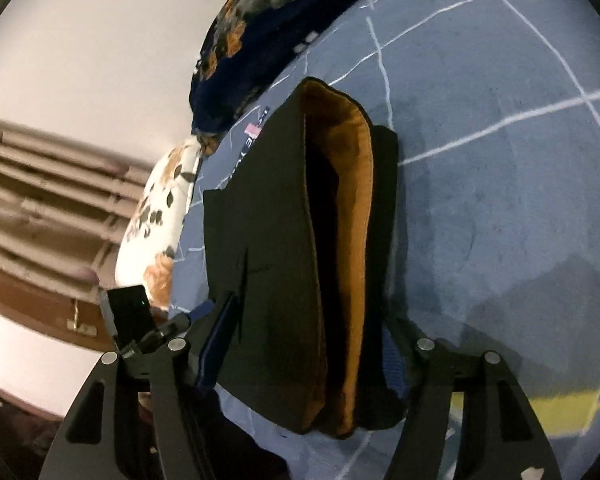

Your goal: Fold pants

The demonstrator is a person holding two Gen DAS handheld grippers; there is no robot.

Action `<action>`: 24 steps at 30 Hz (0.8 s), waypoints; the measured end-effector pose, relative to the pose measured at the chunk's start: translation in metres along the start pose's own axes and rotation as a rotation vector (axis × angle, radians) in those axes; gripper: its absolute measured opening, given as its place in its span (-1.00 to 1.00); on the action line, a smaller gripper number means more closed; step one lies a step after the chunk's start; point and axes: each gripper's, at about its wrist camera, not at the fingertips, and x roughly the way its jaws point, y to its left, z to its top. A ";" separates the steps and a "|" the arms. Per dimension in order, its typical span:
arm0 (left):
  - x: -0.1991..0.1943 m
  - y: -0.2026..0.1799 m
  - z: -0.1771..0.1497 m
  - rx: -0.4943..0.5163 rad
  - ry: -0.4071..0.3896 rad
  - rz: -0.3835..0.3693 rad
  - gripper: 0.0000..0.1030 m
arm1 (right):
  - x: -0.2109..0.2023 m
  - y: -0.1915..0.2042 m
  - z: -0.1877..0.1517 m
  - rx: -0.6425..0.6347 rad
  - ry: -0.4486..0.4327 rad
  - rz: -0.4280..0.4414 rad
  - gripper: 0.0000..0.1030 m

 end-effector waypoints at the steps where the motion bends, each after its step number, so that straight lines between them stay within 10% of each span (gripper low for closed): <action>1: 0.000 0.000 0.000 -0.001 -0.001 -0.001 0.38 | 0.000 -0.003 0.002 0.001 0.004 0.000 -0.18; 24: -0.040 0.007 0.032 -0.057 -0.021 0.008 0.40 | 0.006 0.001 0.005 -0.071 -0.033 -0.049 -0.50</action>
